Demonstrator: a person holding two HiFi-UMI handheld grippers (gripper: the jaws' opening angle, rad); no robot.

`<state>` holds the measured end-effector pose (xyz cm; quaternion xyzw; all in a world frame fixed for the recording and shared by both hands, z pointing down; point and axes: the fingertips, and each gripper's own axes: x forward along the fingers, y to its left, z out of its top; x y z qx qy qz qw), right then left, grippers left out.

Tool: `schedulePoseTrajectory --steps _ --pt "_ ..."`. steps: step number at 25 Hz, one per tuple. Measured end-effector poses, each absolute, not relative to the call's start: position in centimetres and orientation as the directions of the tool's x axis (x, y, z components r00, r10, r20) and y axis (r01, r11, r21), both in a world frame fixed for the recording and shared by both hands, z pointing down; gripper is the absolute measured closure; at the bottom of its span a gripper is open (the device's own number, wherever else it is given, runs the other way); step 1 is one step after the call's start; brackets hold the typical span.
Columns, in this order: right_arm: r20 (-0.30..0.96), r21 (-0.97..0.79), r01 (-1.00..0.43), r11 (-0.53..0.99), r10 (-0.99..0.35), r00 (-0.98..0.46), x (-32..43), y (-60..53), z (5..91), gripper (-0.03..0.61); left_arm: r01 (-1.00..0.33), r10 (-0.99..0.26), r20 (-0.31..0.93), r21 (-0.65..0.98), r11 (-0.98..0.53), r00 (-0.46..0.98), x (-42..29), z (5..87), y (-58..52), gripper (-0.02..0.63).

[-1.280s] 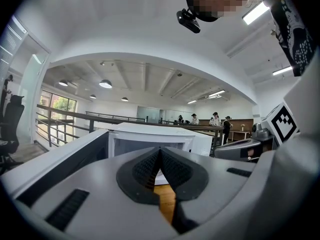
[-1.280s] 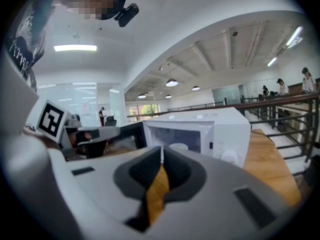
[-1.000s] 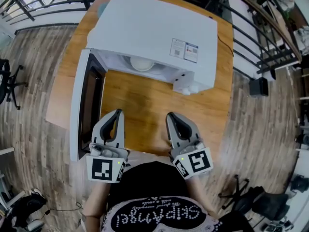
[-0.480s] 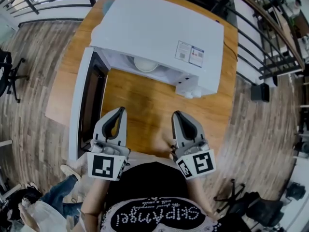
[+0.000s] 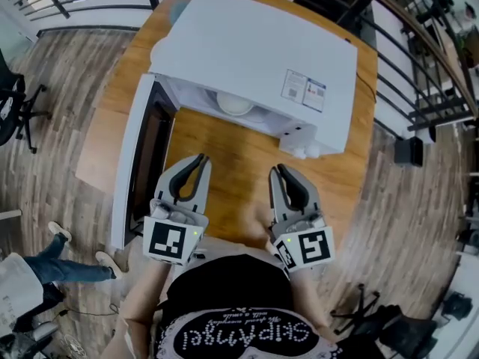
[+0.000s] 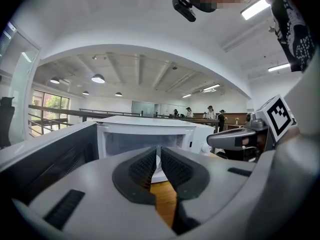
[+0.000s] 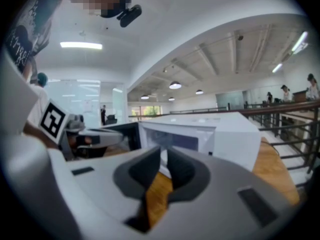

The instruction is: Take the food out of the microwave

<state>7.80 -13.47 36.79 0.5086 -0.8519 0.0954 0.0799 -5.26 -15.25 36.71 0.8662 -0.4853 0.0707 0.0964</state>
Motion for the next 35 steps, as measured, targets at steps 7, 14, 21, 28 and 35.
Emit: schedulePoseTrajectory --steps 7,14,21,28,35 --pt "0.263 -0.046 -0.867 0.496 -0.831 -0.49 6.6 -15.8 38.5 0.492 -0.825 -0.79 0.261 0.051 -0.563 0.555 -5.2 38.8 -18.0 0.455" --pt "0.339 -0.004 -0.849 0.528 -0.798 -0.497 5.6 -19.3 42.0 0.434 -0.786 -0.759 0.278 -0.023 -0.618 0.588 -4.3 41.5 -22.1 0.407" --pt "0.386 0.029 -0.844 0.536 -0.784 -0.485 4.6 -22.3 43.8 0.403 -0.767 -0.732 0.348 -0.054 -0.639 0.586 -3.9 44.4 -25.4 0.348" --pt "0.428 0.026 -0.866 0.499 -0.789 -0.442 4.5 -24.8 46.5 0.39 -0.72 -0.667 0.437 -0.061 -0.691 0.603 -3.5 47.6 -27.6 0.313" --pt "0.497 0.082 -0.855 0.512 -0.765 -0.41 4.0 -26.1 49.2 0.39 -0.647 -0.592 0.552 -0.119 -0.753 0.587 -2.7 51.2 -29.0 0.3"
